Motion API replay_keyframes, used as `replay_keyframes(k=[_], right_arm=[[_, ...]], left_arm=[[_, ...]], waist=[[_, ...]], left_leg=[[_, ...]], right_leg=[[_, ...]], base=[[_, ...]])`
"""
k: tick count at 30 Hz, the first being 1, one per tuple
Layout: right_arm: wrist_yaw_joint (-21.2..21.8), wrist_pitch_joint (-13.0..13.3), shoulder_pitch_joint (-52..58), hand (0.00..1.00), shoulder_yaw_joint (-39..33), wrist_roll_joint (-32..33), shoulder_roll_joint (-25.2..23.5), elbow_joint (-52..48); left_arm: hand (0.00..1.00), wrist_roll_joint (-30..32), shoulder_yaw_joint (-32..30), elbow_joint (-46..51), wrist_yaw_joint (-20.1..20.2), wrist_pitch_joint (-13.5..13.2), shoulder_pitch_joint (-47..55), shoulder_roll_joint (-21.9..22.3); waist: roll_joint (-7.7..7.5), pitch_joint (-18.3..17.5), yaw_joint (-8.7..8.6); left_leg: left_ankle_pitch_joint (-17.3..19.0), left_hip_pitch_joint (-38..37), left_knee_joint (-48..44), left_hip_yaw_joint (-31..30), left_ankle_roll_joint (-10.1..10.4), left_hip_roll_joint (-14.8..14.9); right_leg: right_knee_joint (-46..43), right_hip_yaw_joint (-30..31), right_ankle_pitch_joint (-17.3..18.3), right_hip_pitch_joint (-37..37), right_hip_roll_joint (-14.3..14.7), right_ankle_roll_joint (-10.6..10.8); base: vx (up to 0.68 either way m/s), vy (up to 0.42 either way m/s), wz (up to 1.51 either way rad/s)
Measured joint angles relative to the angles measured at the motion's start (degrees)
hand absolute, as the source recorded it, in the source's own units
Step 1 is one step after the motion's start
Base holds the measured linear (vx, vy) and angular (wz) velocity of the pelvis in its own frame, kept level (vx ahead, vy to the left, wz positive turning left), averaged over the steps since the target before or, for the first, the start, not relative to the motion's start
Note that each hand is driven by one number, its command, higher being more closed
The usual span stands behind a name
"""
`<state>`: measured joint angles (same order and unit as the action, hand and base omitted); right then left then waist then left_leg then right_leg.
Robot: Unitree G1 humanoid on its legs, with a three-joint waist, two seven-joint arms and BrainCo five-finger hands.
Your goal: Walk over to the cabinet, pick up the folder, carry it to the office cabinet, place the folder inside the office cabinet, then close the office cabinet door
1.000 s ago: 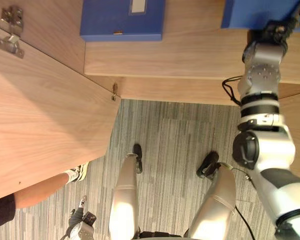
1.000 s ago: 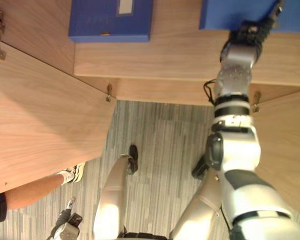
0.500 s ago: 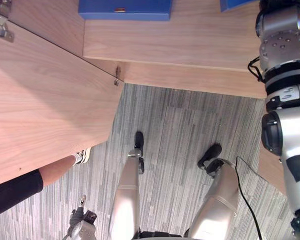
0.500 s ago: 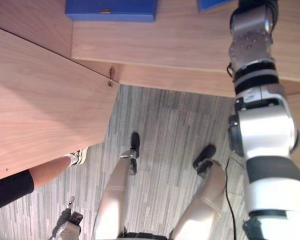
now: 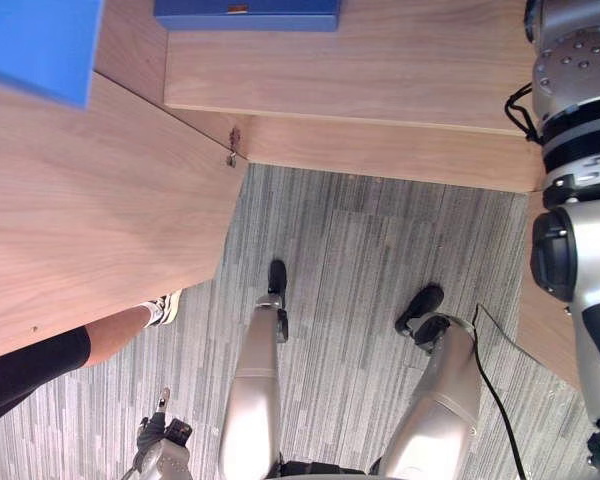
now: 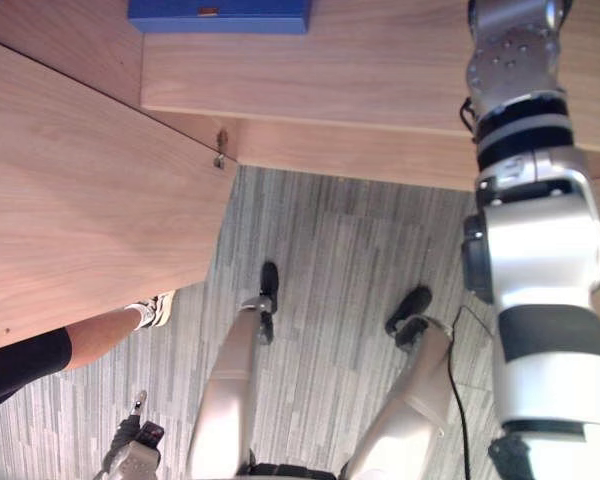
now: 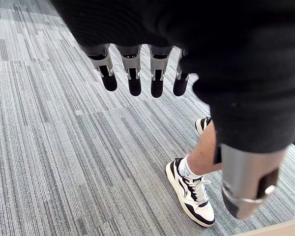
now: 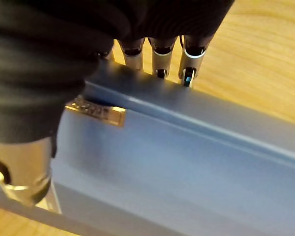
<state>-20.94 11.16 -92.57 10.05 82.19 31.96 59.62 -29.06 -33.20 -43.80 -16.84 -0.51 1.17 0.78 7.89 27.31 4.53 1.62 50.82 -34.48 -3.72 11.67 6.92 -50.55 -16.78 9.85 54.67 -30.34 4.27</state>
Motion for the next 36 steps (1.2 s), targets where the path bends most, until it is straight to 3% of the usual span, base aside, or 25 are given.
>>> replay_keyframes(k=[8,10,14,22,26,34,36], right_arm=[[-0.05,-0.17,2.42,0.0,-1.17,-0.18,-2.41,1.08],[0.11,-2.07,2.44,0.0,-0.59,-3.15,-2.32,2.25],[2.17,-11.58,2.73,0.0,10.68,-18.83,-1.44,8.67],[7.61,-17.89,6.15,0.0,25.75,-30.55,0.13,17.17],[10.24,-18.63,7.6,0.0,30.05,-36.13,1.58,19.03],[11.95,-17.96,10.24,0.0,30.18,-37.06,2.42,19.96],[12.5,-17.91,10.51,0.0,30.55,-41.37,2.44,19.88]], left_arm=[[0.0,0.53,0.13,0.77,-0.33,-0.09,-0.33,-0.24],[0.0,0.76,0.34,0.78,-0.33,-0.11,-0.4,-0.57],[0.0,2.3,2.04,1.88,-0.21,-0.99,-0.6,-1.44],[0.0,4.28,3.04,4.11,0.77,-1.18,-0.91,-2.88],[0.0,5.26,3.01,5.45,1.35,-1.2,-0.91,-3.82],[0.0,6.78,2.81,6.19,2.8,-1.2,-0.91,-3.83],[0.0,6.78,2.82,6.2,2.8,-1.2,-0.91,-3.81]], waist=[[0.39,-0.25,0.75],[0.4,-0.26,1.05],[0.74,-0.5,1.01],[0.98,-0.86,1.45],[1.14,-1.46,1.45],[1.12,-1.83,1.43],[1.11,-1.83,1.5]], left_leg=[[0.63,-1.56,-0.76,0.17,0.15,1.27],[0.66,-1.69,-0.7,0.21,0.18,1.76],[0.67,-2.98,-0.58,0.31,0.2,2.52],[0.65,-5.2,0.83,0.54,0.02,3.13],[0.48,-6.09,1.67,0.8,-0.08,3.13],[0.36,-6.99,2.33,1.2,-0.06,3.47],[0.37,-6.98,2.35,1.21,-0.07,3.52]], right_leg=[[0.71,-0.02,-0.26,-1.93,1.4,-0.39],[1.37,-0.02,-0.6,-2.06,2.14,-0.73],[2.86,-0.45,-1.43,-3.87,3.18,-0.63],[6.27,-1.52,-2.95,-7.43,4.26,-0.28],[6.73,-1.57,-3.01,-8.06,4.28,-0.21],[7.78,-1.56,-3.35,-8.73,4.75,-0.18],[8.09,-1.57,-3.5,-8.81,4.88,-0.17]], base=[[0.04,-0.019,-0.09],[0.03,-0.002,-0.16],[0.04,0.011,-0.09],[0.04,0.041,-0.04],[0.04,0.015,-0.01],[0.04,0.017,-0.03],[0.02,0.016,-0.01]])
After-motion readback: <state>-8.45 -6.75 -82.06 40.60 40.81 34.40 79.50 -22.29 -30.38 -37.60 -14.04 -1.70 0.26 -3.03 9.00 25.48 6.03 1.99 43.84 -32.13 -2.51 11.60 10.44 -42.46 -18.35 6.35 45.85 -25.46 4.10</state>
